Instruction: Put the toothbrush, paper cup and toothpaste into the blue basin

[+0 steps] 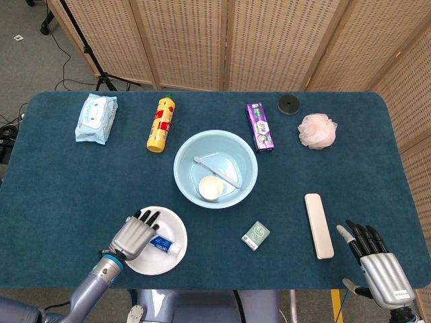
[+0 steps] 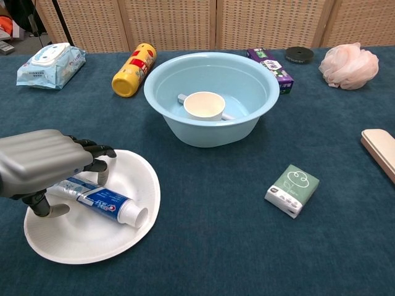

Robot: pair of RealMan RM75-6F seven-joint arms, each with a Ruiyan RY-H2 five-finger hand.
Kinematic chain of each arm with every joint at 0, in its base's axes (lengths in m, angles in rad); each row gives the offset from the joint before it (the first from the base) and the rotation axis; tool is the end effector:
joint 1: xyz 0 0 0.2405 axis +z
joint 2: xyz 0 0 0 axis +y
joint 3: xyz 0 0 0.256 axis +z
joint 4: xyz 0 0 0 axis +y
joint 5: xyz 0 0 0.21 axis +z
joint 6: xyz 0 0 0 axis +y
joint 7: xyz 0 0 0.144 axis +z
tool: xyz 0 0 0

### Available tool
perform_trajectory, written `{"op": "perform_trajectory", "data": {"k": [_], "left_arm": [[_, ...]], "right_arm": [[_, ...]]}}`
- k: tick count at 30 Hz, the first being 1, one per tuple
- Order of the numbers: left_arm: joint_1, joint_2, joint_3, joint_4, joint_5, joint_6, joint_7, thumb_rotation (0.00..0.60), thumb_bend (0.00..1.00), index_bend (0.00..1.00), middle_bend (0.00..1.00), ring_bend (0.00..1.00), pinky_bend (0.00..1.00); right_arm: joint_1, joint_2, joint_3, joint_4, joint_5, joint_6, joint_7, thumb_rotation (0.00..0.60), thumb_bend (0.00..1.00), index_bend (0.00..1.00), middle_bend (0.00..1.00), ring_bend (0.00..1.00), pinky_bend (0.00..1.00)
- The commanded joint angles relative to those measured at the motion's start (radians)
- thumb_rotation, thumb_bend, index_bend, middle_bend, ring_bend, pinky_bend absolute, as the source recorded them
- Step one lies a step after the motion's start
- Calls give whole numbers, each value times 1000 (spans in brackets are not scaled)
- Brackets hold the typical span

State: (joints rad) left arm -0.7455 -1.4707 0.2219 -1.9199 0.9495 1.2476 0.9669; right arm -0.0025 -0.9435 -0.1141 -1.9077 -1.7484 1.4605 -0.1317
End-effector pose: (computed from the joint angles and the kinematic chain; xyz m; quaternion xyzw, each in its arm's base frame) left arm -0.1652 0.2198 -0.0191 -0.8581 -0.2530 -0.1740 0.4115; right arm -0.2566 -0.1160 0.1552 0.6752 -0.4086 0.3546 0.5014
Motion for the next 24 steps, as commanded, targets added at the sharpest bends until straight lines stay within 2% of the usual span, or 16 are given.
{"op": "perform_trajectory", "data": {"k": [1, 6, 15, 24], "left_arm": [[32, -25, 11, 45, 61, 26, -6, 600, 312, 399, 183, 175, 269], [67, -49, 17, 111, 138, 51, -1, 600, 347, 507, 249, 224, 304], [132, -97, 23, 235, 287, 88, -37, 600, 358, 622, 343, 300, 356], [148, -66, -51, 225, 371, 100, -119, 600, 380, 716, 425, 377, 408]], "right_arm": [[0, 0, 0, 0, 0, 0, -1, 600, 103, 0, 0, 0, 0], [0, 0, -1, -2, -2, 0, 0, 600, 103, 0, 0, 0, 0], [-1, 1, -2, -2, -4, 0, 0, 600, 104, 0, 0, 0, 0], [0, -1, -1, -3, -2, -3, -5, 600, 103, 0, 0, 0, 0]]}}
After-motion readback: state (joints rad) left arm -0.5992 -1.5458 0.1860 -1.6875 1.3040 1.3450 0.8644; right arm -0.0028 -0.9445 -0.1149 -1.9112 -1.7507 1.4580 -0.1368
